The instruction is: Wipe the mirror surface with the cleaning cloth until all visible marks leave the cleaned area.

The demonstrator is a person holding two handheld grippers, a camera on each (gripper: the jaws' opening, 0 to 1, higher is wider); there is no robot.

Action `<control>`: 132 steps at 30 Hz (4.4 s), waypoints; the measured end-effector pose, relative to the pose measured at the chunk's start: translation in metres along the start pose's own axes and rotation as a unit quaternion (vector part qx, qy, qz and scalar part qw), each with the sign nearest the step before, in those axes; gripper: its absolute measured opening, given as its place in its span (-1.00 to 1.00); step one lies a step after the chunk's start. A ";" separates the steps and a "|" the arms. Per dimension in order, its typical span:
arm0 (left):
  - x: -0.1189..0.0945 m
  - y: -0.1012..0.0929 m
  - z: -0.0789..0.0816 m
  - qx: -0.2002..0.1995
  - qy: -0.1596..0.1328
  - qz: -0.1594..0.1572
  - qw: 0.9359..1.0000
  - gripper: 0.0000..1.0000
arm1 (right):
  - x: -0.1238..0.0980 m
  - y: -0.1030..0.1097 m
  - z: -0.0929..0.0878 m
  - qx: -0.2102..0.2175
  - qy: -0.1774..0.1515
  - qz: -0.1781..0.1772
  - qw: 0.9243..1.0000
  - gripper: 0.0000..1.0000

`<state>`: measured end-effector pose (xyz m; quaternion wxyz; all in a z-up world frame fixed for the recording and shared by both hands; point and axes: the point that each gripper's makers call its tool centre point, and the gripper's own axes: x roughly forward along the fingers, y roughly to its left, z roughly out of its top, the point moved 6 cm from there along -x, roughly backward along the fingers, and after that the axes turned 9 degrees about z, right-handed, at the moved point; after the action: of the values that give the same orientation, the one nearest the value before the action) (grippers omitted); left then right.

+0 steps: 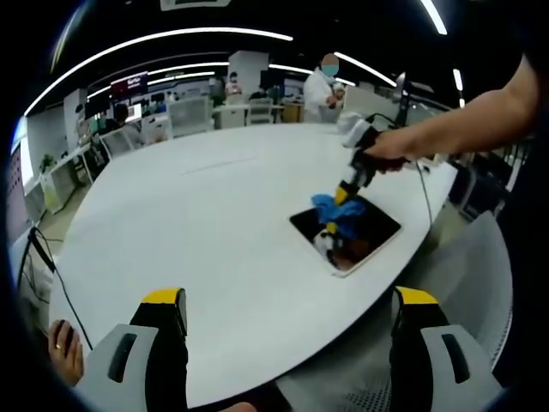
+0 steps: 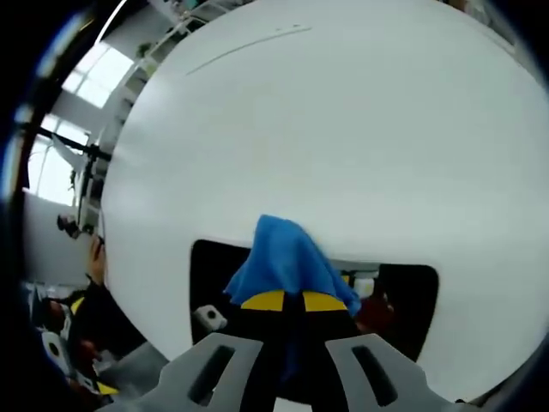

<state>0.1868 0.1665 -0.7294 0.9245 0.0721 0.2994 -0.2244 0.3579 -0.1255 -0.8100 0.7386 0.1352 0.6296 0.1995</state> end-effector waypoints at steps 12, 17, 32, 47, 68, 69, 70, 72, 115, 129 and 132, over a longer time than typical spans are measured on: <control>0.002 -0.001 -0.002 0.003 0.003 -0.002 1.000 0.99 | 0.010 0.021 0.004 -0.019 0.000 -0.004 1.000 -1.00; 0.004 -0.004 -0.003 0.002 0.007 -0.004 1.000 0.99 | 0.014 0.029 0.007 -0.021 0.003 -0.003 1.000 -1.00; 0.010 -0.011 0.001 0.009 0.011 -0.012 1.000 0.99 | 0.024 0.058 0.009 -0.029 0.000 -0.001 1.000 -1.00; 0.001 -0.009 -0.001 0.006 0.012 -0.001 1.000 0.99 | 0.029 0.062 0.012 -0.039 -0.009 0.021 0.999 -1.00; -0.002 -0.015 -0.001 0.007 0.008 -0.001 1.000 0.99 | 0.032 0.069 -0.008 -0.070 -0.004 0.026 0.997 -1.00; -0.002 -0.016 -0.001 0.006 0.007 -0.002 1.000 0.99 | 0.034 0.069 -0.009 -0.072 -0.003 0.026 0.997 -1.00; -0.001 -0.016 -0.001 0.006 0.007 -0.002 1.000 0.99 | 0.034 0.069 -0.009 -0.072 -0.002 0.027 0.997 -1.00; -0.001 -0.018 -0.001 0.007 0.007 -0.003 1.000 0.99 | 0.034 0.070 -0.012 -0.074 -0.001 0.028 0.997 -1.00; 0.007 -0.032 0.000 0.003 0.000 -0.009 1.000 0.99 | 0.025 0.084 -0.045 -0.146 0.001 0.048 0.988 -0.99; 0.010 -0.034 0.000 0.003 0.002 -0.007 1.000 0.99 | 0.035 0.069 -0.035 -0.105 -0.014 0.075 0.992 -0.98; 0.011 -0.034 0.000 0.004 0.002 -0.007 1.000 0.99 | 0.036 0.063 -0.033 -0.099 -0.015 0.077 0.992 -0.98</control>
<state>0.1791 0.1320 -0.7354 0.9221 0.0736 0.3008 -0.2322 0.3223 -0.0546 -0.8188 0.7401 0.1121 0.5835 0.3151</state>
